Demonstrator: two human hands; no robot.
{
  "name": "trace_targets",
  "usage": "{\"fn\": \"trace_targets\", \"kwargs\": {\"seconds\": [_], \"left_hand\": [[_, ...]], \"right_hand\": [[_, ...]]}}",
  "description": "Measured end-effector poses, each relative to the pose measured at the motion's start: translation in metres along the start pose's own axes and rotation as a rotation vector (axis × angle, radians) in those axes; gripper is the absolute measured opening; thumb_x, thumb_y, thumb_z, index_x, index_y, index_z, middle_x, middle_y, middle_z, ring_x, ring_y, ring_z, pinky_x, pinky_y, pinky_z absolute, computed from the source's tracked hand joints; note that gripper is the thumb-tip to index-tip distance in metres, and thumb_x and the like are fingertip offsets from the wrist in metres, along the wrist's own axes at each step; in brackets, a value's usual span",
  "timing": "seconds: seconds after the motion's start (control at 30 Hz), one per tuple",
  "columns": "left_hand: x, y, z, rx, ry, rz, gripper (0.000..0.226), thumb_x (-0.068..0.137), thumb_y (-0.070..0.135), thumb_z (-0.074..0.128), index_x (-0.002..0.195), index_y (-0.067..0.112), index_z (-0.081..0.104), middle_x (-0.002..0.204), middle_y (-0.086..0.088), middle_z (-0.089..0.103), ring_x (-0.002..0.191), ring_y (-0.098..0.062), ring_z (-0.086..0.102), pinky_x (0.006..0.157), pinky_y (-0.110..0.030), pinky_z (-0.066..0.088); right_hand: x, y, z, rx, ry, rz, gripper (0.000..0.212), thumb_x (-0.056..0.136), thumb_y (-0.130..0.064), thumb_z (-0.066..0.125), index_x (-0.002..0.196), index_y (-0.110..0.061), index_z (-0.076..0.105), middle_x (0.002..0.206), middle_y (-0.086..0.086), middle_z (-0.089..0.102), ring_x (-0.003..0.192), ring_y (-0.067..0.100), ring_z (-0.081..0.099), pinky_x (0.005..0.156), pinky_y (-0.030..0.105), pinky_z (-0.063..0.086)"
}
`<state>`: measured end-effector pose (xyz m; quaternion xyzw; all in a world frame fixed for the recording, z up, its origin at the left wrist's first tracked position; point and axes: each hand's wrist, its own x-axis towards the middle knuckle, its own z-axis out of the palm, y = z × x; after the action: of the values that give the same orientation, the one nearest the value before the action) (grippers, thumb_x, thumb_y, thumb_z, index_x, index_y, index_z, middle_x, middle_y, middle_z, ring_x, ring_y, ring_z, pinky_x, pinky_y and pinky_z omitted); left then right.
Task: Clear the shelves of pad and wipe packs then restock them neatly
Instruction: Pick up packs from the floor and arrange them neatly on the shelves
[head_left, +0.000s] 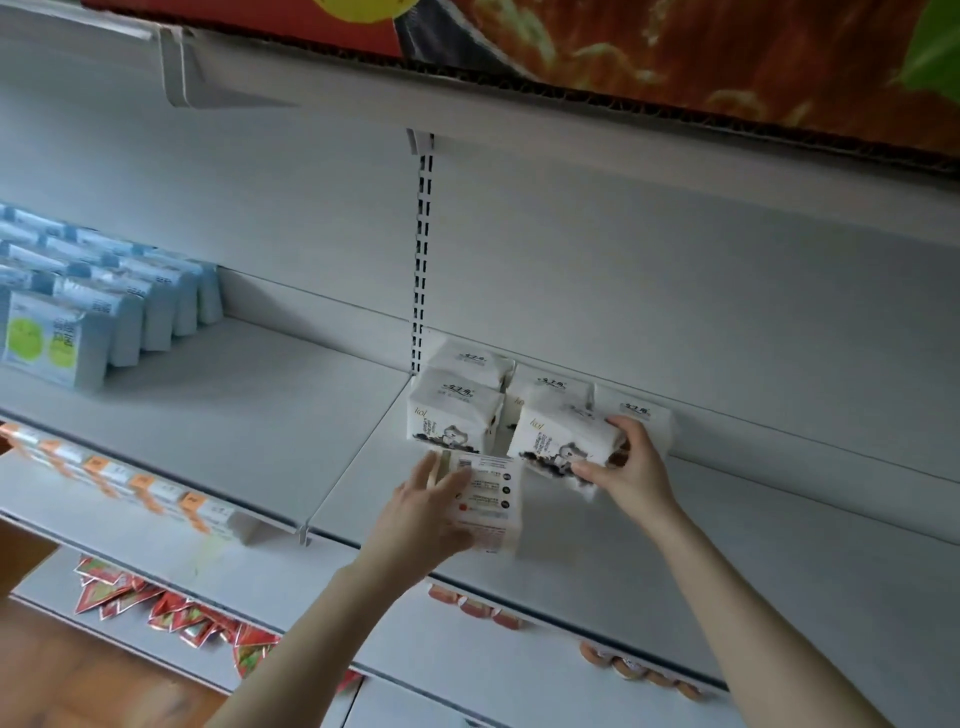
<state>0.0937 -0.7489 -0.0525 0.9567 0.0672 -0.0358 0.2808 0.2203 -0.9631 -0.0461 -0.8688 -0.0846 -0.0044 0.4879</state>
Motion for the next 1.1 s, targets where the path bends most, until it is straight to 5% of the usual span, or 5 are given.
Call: {"fn": "trace_targets", "kwargs": {"seconds": [0.17,0.3,0.73,0.9,1.1], "left_hand": [[0.003,-0.011,-0.004,-0.050,0.020,0.046,0.065,0.083,0.022,0.069,0.141,0.029,0.041,0.156,-0.002,0.017,0.134,-0.023,0.039,0.106,-0.027,0.032],[0.005,-0.014,-0.001,-0.077,0.051,0.064,0.061,0.083,0.020,0.069,0.139,0.028,0.045,0.156,-0.001,0.018,0.134,-0.021,0.039,0.106,-0.023,0.030],[0.004,-0.019,0.006,-0.162,0.115,0.113,0.053,0.083,0.013,0.069,0.132,0.021,0.054,0.154,-0.005,0.026,0.131,-0.022,0.044,0.099,-0.012,0.030],[-0.001,-0.023,0.011,-0.169,0.311,0.258,0.012,0.074,-0.010,0.069,0.083,-0.005,0.064,0.103,-0.020,0.064,0.087,-0.016,0.054,0.074,-0.011,0.039],[-0.002,-0.028,0.012,-0.211,0.404,0.264,0.023,0.082,0.000,0.053,0.073,0.017,0.040,0.070,-0.005,0.054,0.059,-0.014,0.041,0.054,-0.022,0.036]], "right_hand": [[0.005,0.013,0.028,-0.026,-0.040,-0.063,0.065,0.069,-0.001,0.079,0.127,-0.006,0.047,0.114,0.006,0.052,0.097,0.016,0.051,0.064,-0.001,0.038],[0.011,0.020,0.038,-0.047,-0.052,-0.091,0.067,0.070,-0.005,0.079,0.129,-0.010,0.047,0.124,0.005,0.053,0.108,0.018,0.052,0.091,0.030,0.046],[0.020,0.018,0.045,-0.224,-0.077,-0.114,0.069,0.076,-0.012,0.076,0.136,-0.013,0.044,0.113,0.010,0.057,0.086,0.018,0.052,0.077,0.027,0.042],[0.009,0.006,0.036,-0.145,-0.078,-0.069,0.087,0.073,-0.007,0.078,0.145,-0.009,0.029,0.138,0.009,0.046,0.116,0.018,0.047,0.099,0.020,0.035],[-0.030,-0.003,0.024,0.018,0.187,-0.006,0.064,0.083,-0.014,0.069,0.138,-0.004,0.037,0.133,0.013,0.052,0.119,0.023,0.052,0.094,0.021,0.038]]}}
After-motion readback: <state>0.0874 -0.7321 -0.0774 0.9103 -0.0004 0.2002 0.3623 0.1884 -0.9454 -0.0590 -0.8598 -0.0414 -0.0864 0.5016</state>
